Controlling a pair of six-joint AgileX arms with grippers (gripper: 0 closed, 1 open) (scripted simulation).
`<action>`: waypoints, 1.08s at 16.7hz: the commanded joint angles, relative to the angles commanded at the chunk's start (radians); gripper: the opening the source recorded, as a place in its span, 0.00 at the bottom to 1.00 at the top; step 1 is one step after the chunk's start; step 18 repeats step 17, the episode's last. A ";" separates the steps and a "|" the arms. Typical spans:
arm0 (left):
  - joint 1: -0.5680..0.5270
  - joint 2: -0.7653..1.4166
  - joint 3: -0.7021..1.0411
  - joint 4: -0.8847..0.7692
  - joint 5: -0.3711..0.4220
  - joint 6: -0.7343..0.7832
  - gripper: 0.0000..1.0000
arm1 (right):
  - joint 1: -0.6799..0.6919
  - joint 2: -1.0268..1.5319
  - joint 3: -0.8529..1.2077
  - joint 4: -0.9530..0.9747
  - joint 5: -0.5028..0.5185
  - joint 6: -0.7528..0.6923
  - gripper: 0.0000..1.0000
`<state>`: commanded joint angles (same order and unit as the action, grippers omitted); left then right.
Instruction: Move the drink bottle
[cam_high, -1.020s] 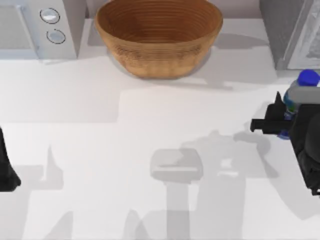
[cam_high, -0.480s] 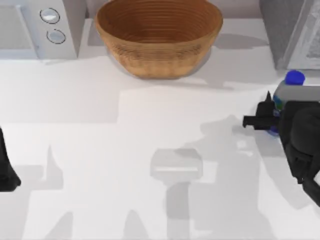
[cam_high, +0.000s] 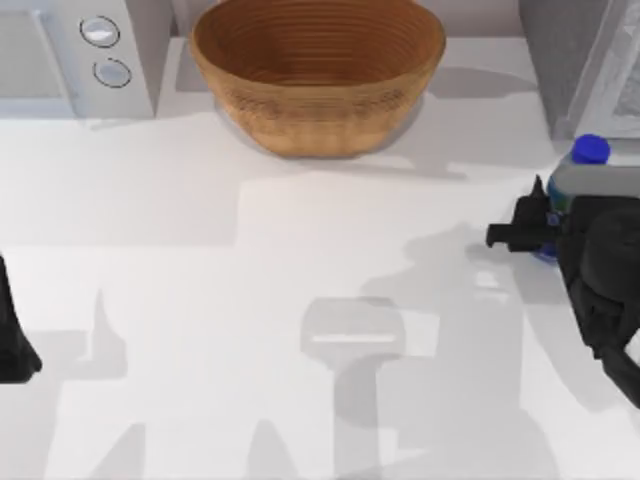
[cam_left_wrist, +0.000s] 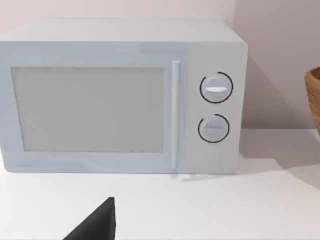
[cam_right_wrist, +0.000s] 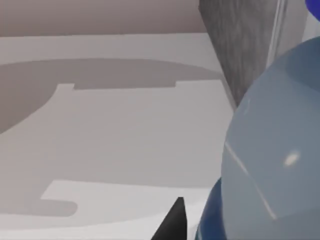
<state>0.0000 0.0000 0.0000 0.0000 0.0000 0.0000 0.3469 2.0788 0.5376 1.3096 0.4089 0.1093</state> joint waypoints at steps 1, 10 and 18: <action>0.000 0.000 0.000 0.000 0.000 0.000 1.00 | 0.000 0.000 0.000 0.000 0.000 0.000 0.23; 0.000 0.000 0.000 0.000 0.000 0.000 1.00 | 0.000 0.000 0.000 0.000 0.000 0.000 0.90; 0.000 0.000 0.000 0.000 0.000 0.000 1.00 | 0.000 0.000 0.000 0.000 0.000 0.000 1.00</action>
